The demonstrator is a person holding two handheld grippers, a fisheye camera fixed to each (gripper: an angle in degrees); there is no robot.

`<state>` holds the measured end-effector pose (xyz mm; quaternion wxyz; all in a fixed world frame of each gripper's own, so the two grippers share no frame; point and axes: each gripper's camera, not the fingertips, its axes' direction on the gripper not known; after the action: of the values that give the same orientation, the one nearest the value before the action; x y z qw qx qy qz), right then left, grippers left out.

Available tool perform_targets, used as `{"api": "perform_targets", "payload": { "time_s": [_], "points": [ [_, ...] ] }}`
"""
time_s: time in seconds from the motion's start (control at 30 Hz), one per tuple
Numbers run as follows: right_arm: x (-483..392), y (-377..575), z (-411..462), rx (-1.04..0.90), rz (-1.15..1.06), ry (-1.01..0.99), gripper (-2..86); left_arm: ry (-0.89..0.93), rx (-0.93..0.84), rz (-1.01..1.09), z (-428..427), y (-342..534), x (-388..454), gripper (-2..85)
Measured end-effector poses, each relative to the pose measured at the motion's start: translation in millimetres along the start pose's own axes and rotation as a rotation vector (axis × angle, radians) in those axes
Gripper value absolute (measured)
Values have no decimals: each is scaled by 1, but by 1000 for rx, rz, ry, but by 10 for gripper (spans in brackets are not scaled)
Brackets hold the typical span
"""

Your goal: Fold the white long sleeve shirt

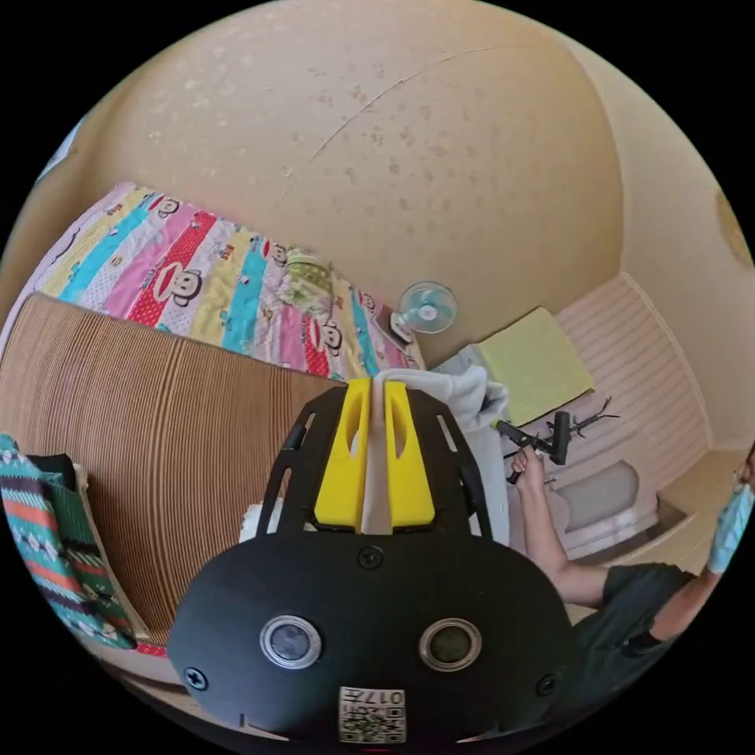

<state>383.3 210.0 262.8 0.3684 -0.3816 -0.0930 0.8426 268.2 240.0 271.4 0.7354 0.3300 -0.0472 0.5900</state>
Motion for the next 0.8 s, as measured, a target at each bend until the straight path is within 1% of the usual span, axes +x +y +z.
{"api": "perform_targets", "payload": {
  "time_s": [0.03, 0.07, 0.1, 0.13, 0.2, 0.27, 0.33, 0.37, 0.4, 0.43, 0.47, 0.53, 0.6, 0.67, 0.7, 0.73, 0.77, 0.8],
  "points": [
    [3, -5, 20, -36, -7, 40, 17, -138, -51, -76, 37, -14, -24, 48],
    [7, -8, 55, -104, 11, 131, 17, -212, -76, -114, 52, -17, -35, 50],
    [8, -3, 85, -172, 40, 168, 17, -338, -120, -178, 75, -17, -52, 52],
    [7, 2, 98, -212, 36, 162, 17, -411, -149, -213, 93, -8, -62, 55],
    [-13, 33, 141, -332, -50, 83, 12, -448, -210, -202, 118, 15, -66, 61],
    [-32, 63, 169, -410, -112, 74, 11, -456, -323, -176, 146, 47, -64, 68],
    [-48, 91, 200, -523, -156, 82, 12, -462, -499, -139, 182, 95, -59, 74],
    [-58, 107, 217, -601, -190, 75, 13, -483, -531, -137, 187, 105, -58, 77],
    [-65, 120, 226, -645, -219, 84, 16, -558, -573, -156, 191, 124, -58, 82],
    [-67, 125, 226, -650, -222, 99, 18, -649, -544, -203, 180, 137, -59, 85],
    [-66, 130, 219, -636, -204, 155, 24, -683, -507, -232, 170, 142, -60, 87],
    [-53, 128, 192, -557, -108, 267, 48, -717, -370, -371, 120, 154, -68, 119],
    [-19, 126, 146, -442, 41, 398, 92, -717, -365, -450, 93, 158, -80, 134],
    [7, 129, 116, -376, 107, 442, 104, -704, -417, -504, 79, 161, -93, 137],
    [23, 132, 108, -395, 112, 422, 107, -690, -482, -523, 77, 161, -101, 138],
    [31, 133, 109, -427, 116, 411, 107, -640, -537, -523, 78, 160, -107, 133],
    [46, 138, 116, -519, 116, 389, 101, -629, -541, -510, 77, 156, -106, 130],
    [59, 143, 124, -606, 105, 372, 87, -638, -565, -472, 71, 145, -101, 96]
  ]
}}
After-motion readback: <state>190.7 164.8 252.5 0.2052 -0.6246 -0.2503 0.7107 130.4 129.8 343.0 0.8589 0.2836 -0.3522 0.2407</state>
